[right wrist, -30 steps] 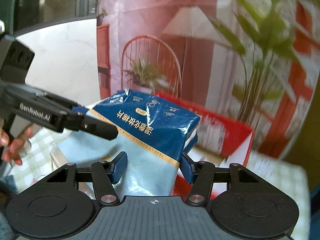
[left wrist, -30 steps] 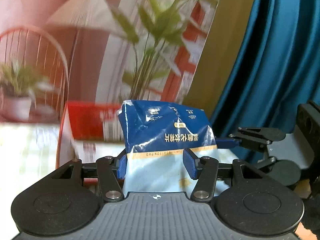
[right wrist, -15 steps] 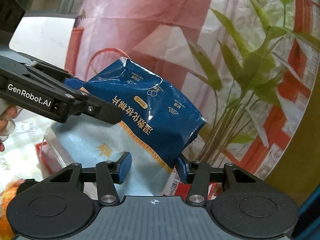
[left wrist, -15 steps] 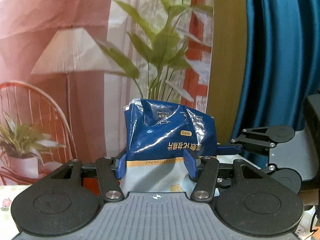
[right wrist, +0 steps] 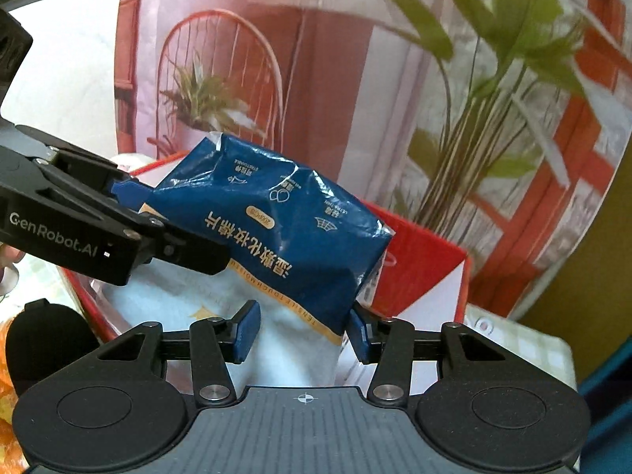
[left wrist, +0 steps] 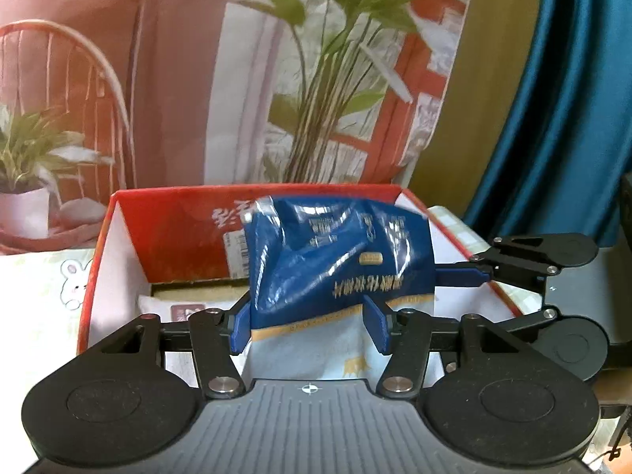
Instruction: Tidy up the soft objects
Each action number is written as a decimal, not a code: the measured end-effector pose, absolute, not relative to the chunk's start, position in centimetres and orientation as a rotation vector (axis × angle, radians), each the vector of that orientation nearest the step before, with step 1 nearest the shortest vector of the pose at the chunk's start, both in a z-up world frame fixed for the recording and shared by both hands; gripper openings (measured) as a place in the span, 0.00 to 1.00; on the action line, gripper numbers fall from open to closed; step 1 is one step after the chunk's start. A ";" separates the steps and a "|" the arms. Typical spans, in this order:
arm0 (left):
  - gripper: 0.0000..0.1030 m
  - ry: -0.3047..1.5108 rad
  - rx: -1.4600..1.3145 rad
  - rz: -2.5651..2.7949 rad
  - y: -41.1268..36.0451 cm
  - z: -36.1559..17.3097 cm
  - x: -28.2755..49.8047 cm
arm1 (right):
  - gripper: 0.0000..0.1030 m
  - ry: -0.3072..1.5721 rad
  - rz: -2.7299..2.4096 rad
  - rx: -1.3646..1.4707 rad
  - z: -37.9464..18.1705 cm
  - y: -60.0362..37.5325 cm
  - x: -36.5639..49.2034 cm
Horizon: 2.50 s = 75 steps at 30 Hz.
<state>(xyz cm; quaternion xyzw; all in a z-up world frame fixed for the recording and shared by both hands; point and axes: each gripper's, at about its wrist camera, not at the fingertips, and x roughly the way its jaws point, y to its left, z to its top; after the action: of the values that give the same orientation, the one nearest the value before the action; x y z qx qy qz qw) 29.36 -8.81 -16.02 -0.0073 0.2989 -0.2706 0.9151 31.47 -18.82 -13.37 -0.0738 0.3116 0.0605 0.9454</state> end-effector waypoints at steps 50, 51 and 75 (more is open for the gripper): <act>1.00 0.573 0.006 -0.163 -2.4 -13.7 15.2 | 1.00 0.509 -0.076 0.211 -12.7 -16.5 19.8; 1.00 0.572 0.001 -0.160 -2.2 -14.0 14.8 | 1.00 0.515 -0.067 0.220 -13.0 -16.3 19.4; 1.00 0.605 -0.021 -0.162 0.4 -17.1 7.9 | 1.00 0.576 -0.020 0.178 -16.0 -11.9 12.2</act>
<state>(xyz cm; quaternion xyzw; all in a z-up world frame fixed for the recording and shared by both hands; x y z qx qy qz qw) 7.88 0.35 -17.06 -0.0102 0.2977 -0.0797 0.9513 12.24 -11.89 -16.02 0.0876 0.2836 -0.0096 0.9549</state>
